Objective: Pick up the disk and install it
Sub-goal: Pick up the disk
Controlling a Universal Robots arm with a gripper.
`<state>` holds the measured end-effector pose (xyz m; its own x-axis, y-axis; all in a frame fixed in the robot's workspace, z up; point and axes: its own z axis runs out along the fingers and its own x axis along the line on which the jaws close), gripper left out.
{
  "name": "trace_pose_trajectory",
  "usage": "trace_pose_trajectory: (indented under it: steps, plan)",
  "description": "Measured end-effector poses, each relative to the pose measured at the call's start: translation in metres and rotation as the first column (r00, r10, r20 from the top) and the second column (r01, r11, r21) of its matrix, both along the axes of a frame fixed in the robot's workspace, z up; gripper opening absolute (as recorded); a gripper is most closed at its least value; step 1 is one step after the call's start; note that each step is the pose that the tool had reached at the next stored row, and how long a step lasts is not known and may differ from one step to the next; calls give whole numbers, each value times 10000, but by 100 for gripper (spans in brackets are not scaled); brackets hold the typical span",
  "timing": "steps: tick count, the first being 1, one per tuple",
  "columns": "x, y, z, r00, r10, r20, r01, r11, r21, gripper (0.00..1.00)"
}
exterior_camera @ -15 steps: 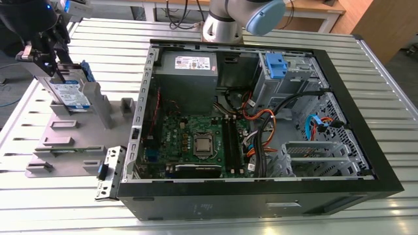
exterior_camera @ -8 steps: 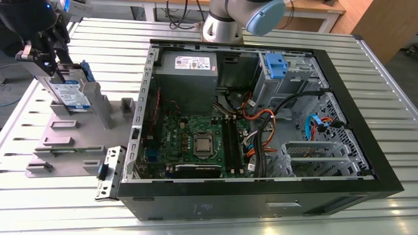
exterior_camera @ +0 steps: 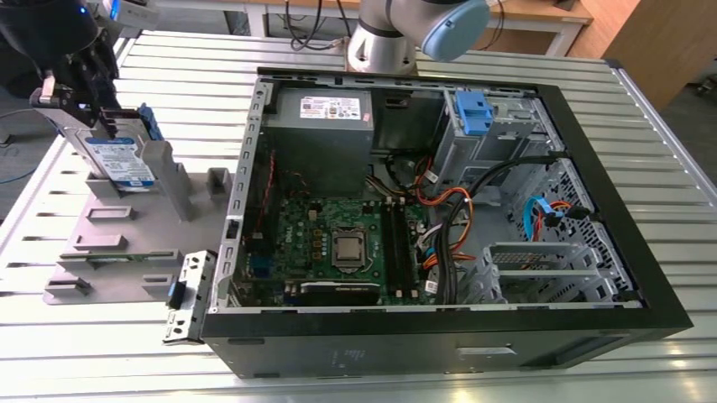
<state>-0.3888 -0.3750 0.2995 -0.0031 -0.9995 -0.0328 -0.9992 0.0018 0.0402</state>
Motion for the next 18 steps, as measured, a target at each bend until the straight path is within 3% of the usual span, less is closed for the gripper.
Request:
trace_pose_trajectory:
  steps: [18]
  plan:
    - [-1, 0, 8, 9999, -124, -3, 124, 9999, -2, 45]
